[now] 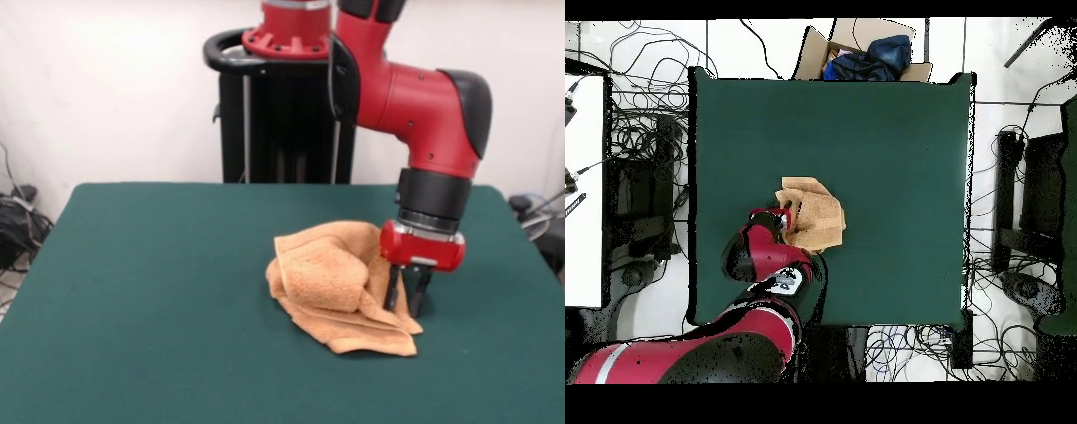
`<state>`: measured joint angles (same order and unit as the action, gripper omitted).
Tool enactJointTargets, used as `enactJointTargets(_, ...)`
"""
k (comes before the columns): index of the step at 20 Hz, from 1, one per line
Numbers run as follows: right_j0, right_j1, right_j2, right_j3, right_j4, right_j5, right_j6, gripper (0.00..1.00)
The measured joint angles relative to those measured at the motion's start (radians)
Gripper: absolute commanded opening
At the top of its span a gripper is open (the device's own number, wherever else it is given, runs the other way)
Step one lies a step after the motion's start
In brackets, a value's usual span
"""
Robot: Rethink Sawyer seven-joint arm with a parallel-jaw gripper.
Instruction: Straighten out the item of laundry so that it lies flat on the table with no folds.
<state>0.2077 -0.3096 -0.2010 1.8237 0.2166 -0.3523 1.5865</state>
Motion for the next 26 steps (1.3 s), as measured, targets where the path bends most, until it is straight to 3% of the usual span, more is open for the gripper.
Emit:
enactJointTargets(17,-0.027,0.01,-0.042,-0.042,-0.004,0.028,0.0,0.0)
enactJointTargets(26,-0.213,-0.155,0.064,0.008,-0.082,0.143,0.0,0.0)
